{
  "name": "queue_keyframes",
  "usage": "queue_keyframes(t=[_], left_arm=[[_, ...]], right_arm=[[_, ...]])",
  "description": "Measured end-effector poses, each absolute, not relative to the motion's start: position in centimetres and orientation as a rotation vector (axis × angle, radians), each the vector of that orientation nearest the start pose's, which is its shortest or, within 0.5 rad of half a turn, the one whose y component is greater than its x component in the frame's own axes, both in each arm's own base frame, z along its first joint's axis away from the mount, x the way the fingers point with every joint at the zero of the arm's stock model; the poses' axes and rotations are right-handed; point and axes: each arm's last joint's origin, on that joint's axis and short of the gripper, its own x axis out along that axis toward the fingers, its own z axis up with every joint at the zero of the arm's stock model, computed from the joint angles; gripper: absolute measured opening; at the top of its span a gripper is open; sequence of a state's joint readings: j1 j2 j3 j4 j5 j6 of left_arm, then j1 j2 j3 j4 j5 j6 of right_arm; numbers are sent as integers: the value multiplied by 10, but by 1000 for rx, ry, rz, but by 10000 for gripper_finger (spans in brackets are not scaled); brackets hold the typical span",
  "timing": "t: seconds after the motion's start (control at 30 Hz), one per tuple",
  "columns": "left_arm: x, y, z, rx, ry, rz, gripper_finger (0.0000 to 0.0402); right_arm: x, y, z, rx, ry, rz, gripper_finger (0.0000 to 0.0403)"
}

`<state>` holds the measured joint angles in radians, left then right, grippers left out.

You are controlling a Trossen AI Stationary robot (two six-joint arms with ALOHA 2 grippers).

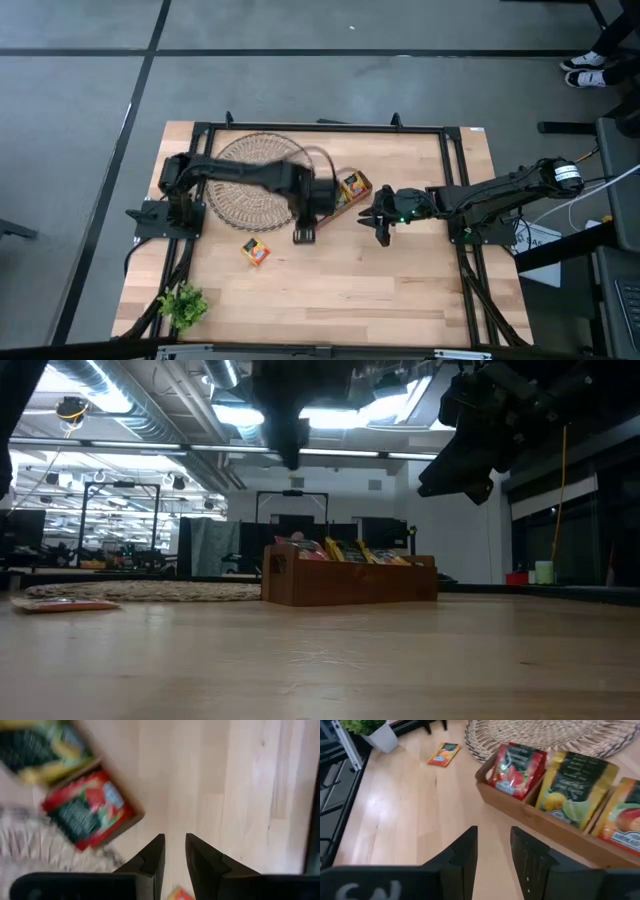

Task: Pick & Place Tea
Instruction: Put the orange tea bag into the right section of the wooden organizer

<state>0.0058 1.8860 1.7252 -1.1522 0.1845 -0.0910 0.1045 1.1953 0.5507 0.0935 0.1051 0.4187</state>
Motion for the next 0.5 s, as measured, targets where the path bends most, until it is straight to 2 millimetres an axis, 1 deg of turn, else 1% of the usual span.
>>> queue_keyframes(t=[0.07, 0.13, 0.23, 0.33, 0.47, 0.5], left_arm=[[380, -22, 284, -99, 1278, -60, 70], [379, -40, 281, -8, 1256, -12, 68], [376, -58, 271, 44, 1241, 78, 68], [372, -73, 254, -8, 1191, 146, 67], [358, -90, 232, -147, 1098, 132, 63], [351, -92, 228, -180, 1090, 134, 63]], right_arm=[[236, 25, 200, 347, 537, -106, 117], [236, 28, 200, 354, 531, -96, 117], [236, 32, 200, 362, 531, -83, 117], [235, 37, 200, 357, 535, -62, 117], [234, 44, 200, 338, 545, -34, 117], [233, 45, 200, 328, 546, -27, 117]])
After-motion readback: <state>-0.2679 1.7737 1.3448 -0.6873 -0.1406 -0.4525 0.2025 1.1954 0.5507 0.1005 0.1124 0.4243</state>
